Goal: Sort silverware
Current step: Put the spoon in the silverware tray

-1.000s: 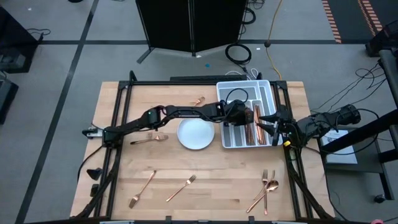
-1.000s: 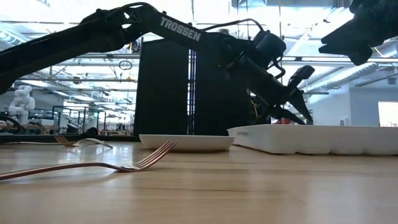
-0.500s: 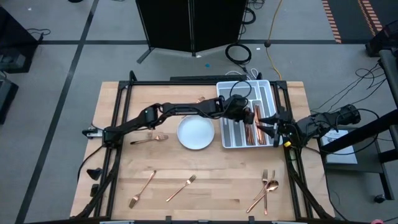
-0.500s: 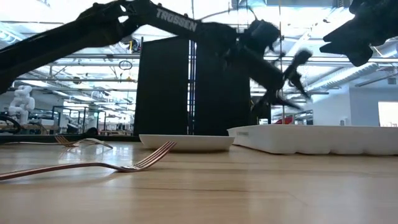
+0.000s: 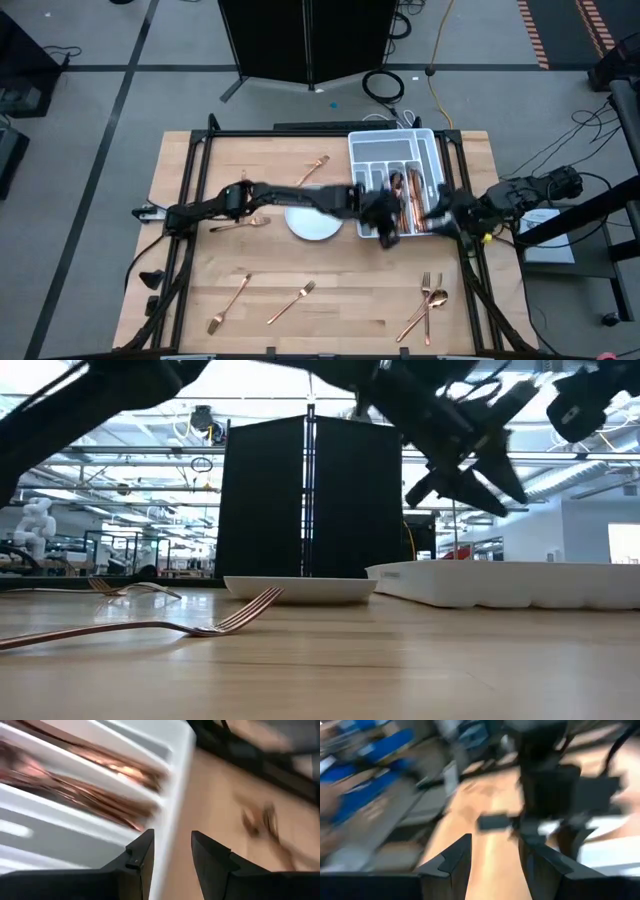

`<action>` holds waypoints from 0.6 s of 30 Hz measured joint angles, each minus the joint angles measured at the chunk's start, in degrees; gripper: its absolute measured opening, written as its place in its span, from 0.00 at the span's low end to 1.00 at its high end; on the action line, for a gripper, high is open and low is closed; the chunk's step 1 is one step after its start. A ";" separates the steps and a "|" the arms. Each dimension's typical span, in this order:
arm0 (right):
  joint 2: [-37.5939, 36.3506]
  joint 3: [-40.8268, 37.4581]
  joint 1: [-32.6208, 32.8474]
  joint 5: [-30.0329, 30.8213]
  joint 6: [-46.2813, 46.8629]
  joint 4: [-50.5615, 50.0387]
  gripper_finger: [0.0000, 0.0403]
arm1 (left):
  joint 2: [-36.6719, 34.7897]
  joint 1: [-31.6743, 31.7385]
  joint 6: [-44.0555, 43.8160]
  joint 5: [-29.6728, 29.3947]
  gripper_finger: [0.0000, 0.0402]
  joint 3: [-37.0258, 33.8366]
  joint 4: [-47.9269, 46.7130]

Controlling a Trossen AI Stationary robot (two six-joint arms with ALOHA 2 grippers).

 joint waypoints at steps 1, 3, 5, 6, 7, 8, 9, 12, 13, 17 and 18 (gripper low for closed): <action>1.13 -0.01 0.04 -4.27 1.11 -0.12 0.39 | -0.06 -1.43 1.76 -1.01 0.31 -0.01 -0.98; 4.09 -0.25 0.61 -10.63 3.36 -0.04 0.39 | -0.58 -4.20 5.62 -4.59 0.31 -0.01 -2.88; 7.76 -0.83 2.19 -13.72 5.44 -0.18 0.39 | -2.00 -6.86 7.94 -9.59 0.31 -0.01 -6.42; 10.05 -1.08 3.31 -14.61 6.05 -0.13 0.39 | -2.67 -8.01 9.05 -12.73 0.31 -0.01 -7.56; 12.39 -1.22 4.55 -15.38 6.50 0.16 0.39 | -3.41 -9.11 9.86 -16.39 0.31 0.02 -8.82; 14.86 -1.30 5.95 -16.01 7.04 1.01 0.39 | -4.28 -10.14 10.74 -20.38 0.31 0.02 -10.95; 17.38 -1.31 7.40 -16.76 7.56 2.68 0.39 | -4.86 -10.98 11.21 -24.23 0.31 0.02 -13.15; 24.22 -1.31 11.59 -17.21 9.03 9.70 0.39 | -5.60 -12.78 12.50 -31.38 0.31 0.10 -18.36; 26.54 -1.29 12.83 -17.22 9.76 11.83 0.39 | -5.75 -13.14 12.61 -32.31 0.31 0.08 -20.30; 35.10 -1.27 17.42 -17.21 14.27 15.25 0.39 | -6.05 -14.04 14.45 -33.46 0.31 0.06 -25.10; 37.35 -1.27 18.58 -17.21 15.75 16.32 0.39 | -6.28 -14.11 15.61 -33.85 0.31 0.06 -25.40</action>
